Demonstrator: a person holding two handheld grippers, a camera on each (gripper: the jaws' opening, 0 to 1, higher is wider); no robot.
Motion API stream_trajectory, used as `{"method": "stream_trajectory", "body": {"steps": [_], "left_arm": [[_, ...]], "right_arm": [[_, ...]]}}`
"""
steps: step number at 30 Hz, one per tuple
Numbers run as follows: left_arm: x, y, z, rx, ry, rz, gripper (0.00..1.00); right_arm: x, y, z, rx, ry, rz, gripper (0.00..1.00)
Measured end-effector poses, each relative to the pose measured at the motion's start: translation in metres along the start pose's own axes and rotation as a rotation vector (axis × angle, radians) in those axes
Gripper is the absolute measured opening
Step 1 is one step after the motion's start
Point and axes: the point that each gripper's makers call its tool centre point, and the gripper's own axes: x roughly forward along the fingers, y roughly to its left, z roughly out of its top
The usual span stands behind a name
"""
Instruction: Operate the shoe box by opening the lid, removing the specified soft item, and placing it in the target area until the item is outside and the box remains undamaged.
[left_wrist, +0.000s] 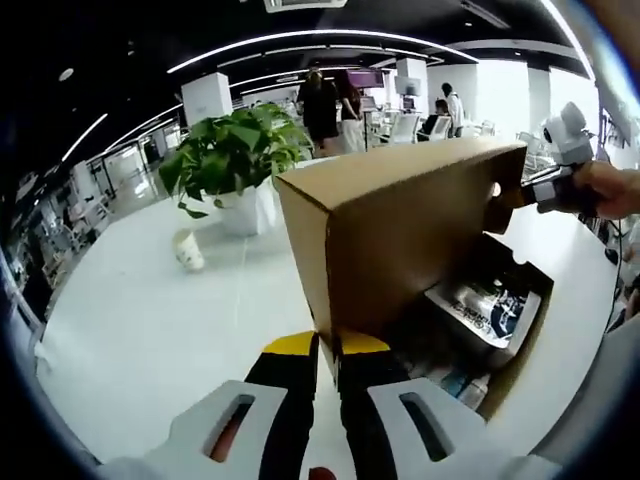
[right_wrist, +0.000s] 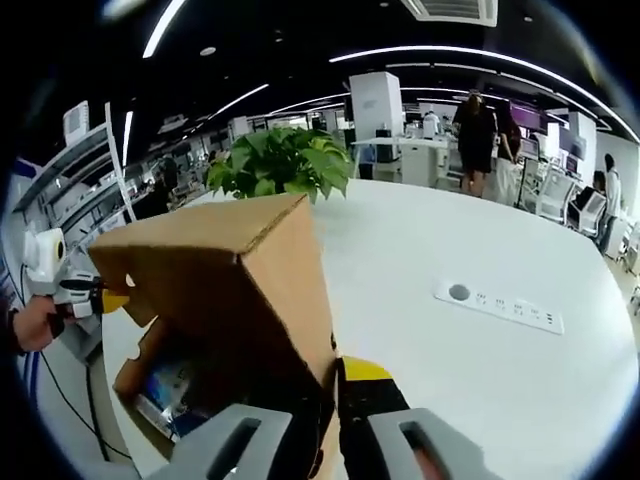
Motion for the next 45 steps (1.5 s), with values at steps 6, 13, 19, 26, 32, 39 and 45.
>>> {"method": "stream_trajectory", "body": {"steps": [6, 13, 19, 26, 32, 39, 45], "left_arm": [[0.003, 0.003, 0.002, -0.023, -0.005, -0.015, 0.04], [0.006, 0.004, 0.003, -0.024, -0.010, -0.015, 0.04], [0.010, 0.008, 0.005, -0.023, -0.011, -0.014, 0.04], [0.018, 0.012, 0.009, -0.021, -0.009, -0.010, 0.03], [0.020, 0.013, 0.010, -0.023, -0.009, -0.006, 0.03], [0.025, 0.016, 0.011, -0.020, -0.005, -0.006, 0.03], [0.028, 0.017, 0.012, -0.014, -0.001, -0.005, 0.03]], "right_arm": [[0.003, -0.001, 0.001, -0.003, 0.005, 0.003, 0.00], [0.008, -0.003, -0.001, -0.002, 0.013, 0.004, 0.00], [0.012, -0.004, -0.001, 0.012, 0.015, 0.001, 0.00], [0.016, -0.006, 0.001, 0.014, 0.018, 0.003, 0.00], [0.020, -0.007, 0.001, 0.010, 0.026, 0.004, 0.00], [0.025, -0.009, 0.001, 0.019, 0.035, 0.002, 0.00], [0.029, -0.011, -0.002, 0.022, 0.048, 0.000, 0.00]]}}
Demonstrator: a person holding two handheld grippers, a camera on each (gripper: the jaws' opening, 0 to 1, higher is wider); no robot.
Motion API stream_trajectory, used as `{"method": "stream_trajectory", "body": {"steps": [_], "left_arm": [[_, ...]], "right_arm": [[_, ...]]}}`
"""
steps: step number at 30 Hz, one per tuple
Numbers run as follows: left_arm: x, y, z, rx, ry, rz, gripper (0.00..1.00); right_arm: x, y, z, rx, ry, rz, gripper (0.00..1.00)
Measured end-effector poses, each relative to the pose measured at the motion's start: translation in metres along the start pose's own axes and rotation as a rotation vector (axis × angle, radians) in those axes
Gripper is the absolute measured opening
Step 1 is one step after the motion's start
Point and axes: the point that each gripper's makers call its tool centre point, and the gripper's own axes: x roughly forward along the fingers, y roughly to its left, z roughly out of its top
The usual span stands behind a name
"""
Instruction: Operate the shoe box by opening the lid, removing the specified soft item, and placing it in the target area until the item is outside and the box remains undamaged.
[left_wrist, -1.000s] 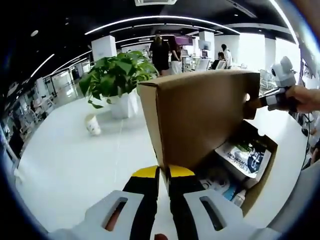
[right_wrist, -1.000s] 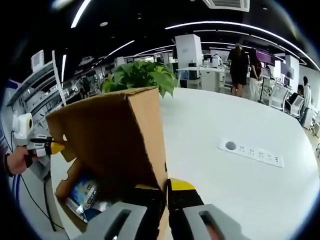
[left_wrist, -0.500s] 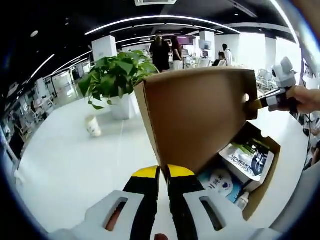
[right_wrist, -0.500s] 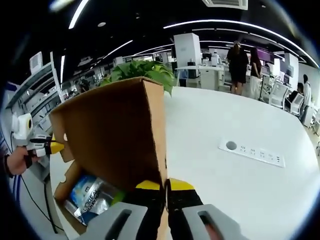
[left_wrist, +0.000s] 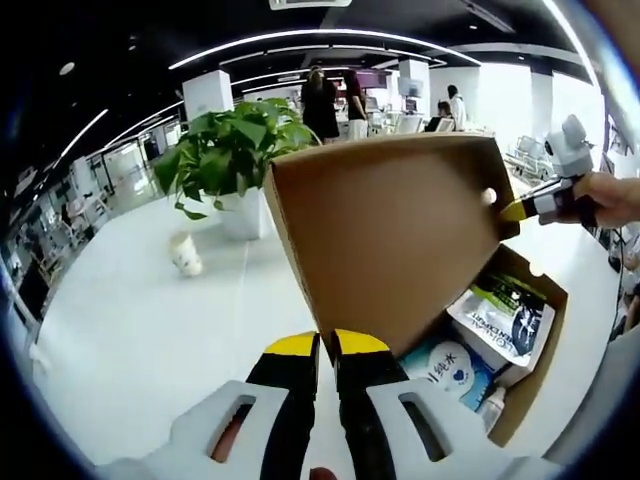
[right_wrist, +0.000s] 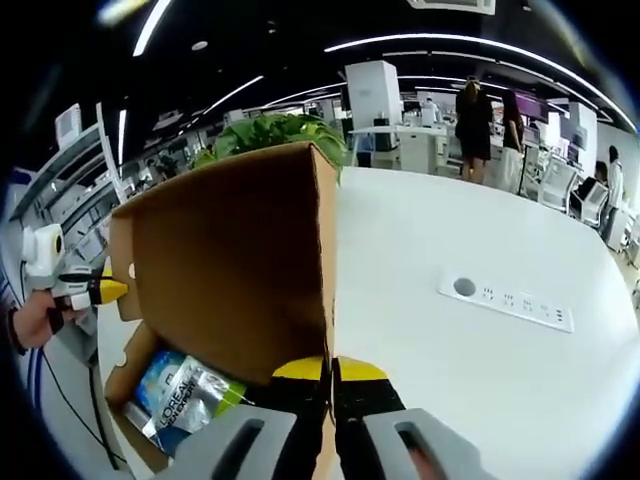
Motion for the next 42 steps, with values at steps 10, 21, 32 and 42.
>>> {"method": "stream_trajectory", "body": {"steps": [10, 21, 32, 42], "left_arm": [[0.008, 0.003, 0.001, 0.002, 0.008, 0.003, 0.04], [0.016, 0.007, 0.003, -0.016, 0.015, 0.020, 0.04], [0.025, 0.012, 0.001, -0.023, 0.018, 0.020, 0.04], [0.033, 0.014, 0.001, -0.017, 0.026, 0.028, 0.04]], "right_arm": [[0.006, -0.002, -0.001, 0.013, 0.011, 0.000, 0.00], [0.012, -0.004, -0.005, 0.015, 0.028, -0.001, 0.00], [0.016, -0.005, -0.006, 0.023, 0.035, 0.002, 0.00], [0.019, -0.006, -0.008, 0.025, 0.045, 0.004, 0.00]]}}
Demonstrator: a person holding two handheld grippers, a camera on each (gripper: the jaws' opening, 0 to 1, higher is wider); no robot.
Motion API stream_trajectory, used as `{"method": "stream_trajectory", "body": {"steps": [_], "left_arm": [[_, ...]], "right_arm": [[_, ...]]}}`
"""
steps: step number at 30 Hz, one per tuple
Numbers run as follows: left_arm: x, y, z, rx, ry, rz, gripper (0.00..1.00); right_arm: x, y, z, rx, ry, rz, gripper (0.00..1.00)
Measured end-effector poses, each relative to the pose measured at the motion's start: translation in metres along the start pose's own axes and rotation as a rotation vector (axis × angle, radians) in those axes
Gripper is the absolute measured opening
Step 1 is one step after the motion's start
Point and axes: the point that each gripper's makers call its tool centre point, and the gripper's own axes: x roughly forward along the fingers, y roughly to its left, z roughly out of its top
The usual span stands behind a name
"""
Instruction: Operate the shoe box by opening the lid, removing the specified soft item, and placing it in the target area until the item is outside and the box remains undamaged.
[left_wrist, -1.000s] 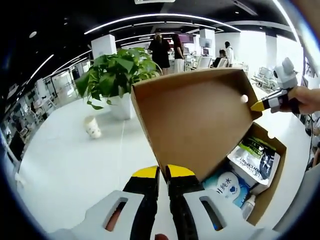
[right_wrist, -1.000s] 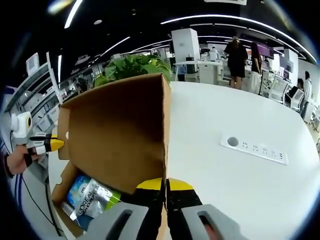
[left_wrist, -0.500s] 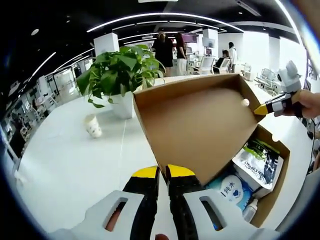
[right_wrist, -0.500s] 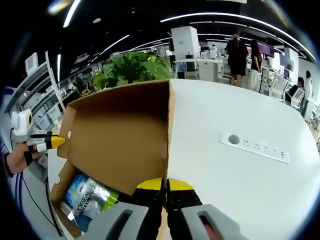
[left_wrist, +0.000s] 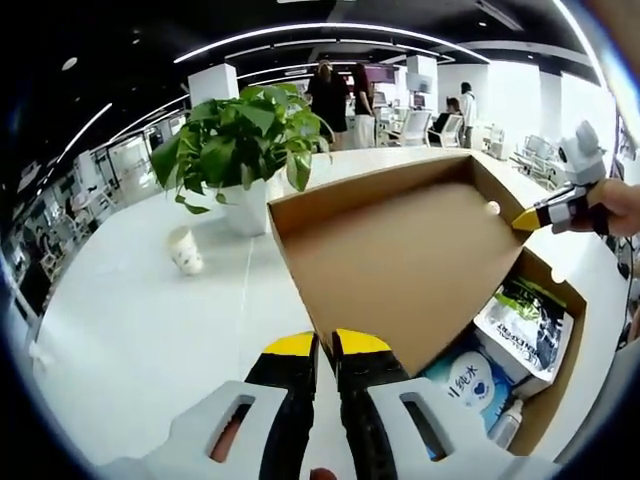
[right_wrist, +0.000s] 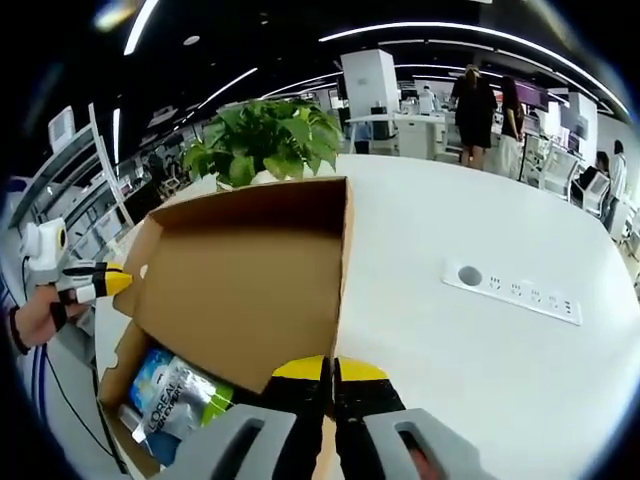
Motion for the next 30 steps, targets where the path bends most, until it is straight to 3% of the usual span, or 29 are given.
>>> {"method": "stream_trajectory", "body": {"steps": [17, 30], "left_arm": [[0.009, -0.001, -0.015, -0.014, 0.037, 0.010, 0.06], [0.011, -0.002, -0.017, -0.019, 0.044, 0.002, 0.07]], "right_arm": [[0.007, -0.003, -0.007, 0.001, 0.023, -0.003, 0.00], [0.010, -0.005, -0.009, 0.012, 0.029, 0.000, 0.00]]}}
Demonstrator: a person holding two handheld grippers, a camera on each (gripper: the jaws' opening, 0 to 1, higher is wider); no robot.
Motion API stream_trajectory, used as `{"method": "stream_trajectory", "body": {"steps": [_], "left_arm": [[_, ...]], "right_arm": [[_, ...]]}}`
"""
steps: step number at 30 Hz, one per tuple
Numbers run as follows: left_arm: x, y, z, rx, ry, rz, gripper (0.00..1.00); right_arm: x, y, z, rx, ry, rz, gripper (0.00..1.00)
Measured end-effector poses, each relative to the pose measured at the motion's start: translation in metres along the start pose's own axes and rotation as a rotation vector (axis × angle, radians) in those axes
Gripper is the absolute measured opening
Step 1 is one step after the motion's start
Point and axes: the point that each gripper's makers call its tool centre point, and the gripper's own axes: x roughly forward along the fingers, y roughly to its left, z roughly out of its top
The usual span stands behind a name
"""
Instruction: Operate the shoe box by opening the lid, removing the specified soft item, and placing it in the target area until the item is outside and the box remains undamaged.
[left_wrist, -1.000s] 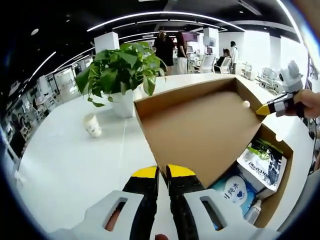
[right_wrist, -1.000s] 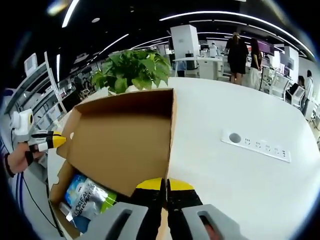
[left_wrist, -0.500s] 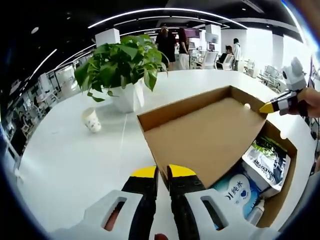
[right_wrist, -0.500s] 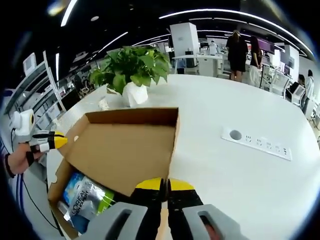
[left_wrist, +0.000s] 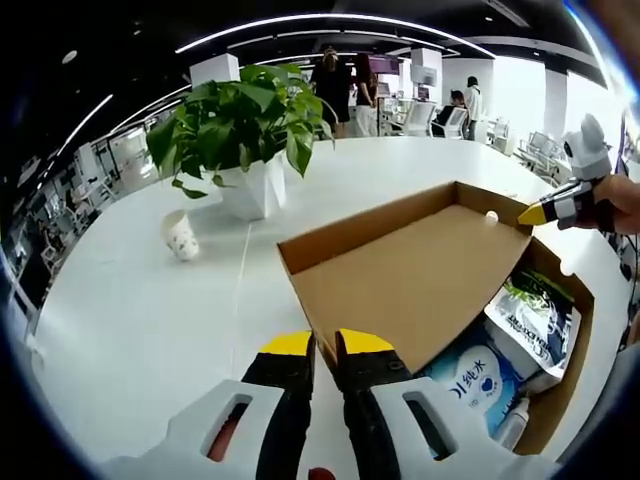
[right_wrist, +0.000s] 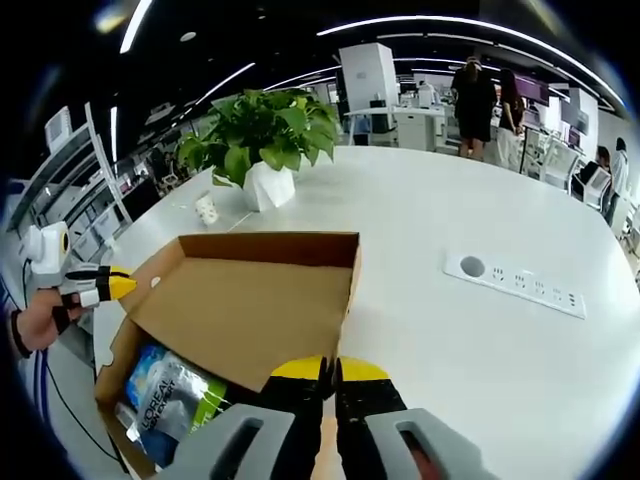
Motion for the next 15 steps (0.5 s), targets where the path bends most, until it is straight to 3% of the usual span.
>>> {"method": "stream_trajectory", "body": {"steps": [15], "left_arm": [[0.0053, -0.0015, -0.0026, -0.005, 0.022, -0.013, 0.08]], "right_arm": [[-0.0004, 0.0016, -0.0039, 0.040, 0.014, -0.002, 0.00]]}}
